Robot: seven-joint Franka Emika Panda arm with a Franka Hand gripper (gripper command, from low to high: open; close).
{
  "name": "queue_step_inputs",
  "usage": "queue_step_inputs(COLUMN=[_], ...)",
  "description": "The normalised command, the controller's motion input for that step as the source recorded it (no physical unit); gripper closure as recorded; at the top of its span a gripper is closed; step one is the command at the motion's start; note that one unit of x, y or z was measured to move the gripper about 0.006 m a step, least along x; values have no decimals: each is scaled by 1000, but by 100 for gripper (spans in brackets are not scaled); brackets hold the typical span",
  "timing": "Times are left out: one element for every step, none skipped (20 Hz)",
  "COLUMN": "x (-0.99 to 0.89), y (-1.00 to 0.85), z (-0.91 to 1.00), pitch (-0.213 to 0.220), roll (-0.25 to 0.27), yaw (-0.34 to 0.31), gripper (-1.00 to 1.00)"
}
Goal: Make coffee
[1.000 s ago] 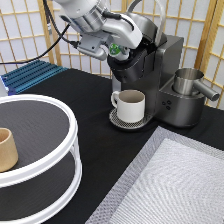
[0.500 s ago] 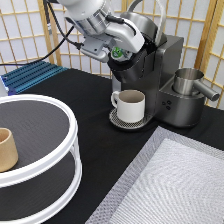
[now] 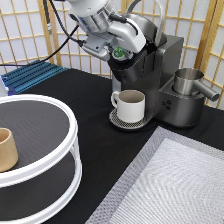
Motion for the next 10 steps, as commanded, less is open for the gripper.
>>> queue_step_inputs(x=[29,31,9,0,29,26,0,-3,-74,-89], y=[423,411,409,437,451,451,383,323,283,240], z=[6,31,46,46,91,111,123,149,249,309], pitch=[0,0,0,0,0,0,0,-2,-4,0], roll=[-190,-186,-187,-193,-198,-200,-184,-171,-152,-133], yaw=[-61,-54,-53,-54,-54,-54,-54,-51,-50,-44], gripper=[100,100,100,-100,-100,-100,-100,-100,-100,-100])
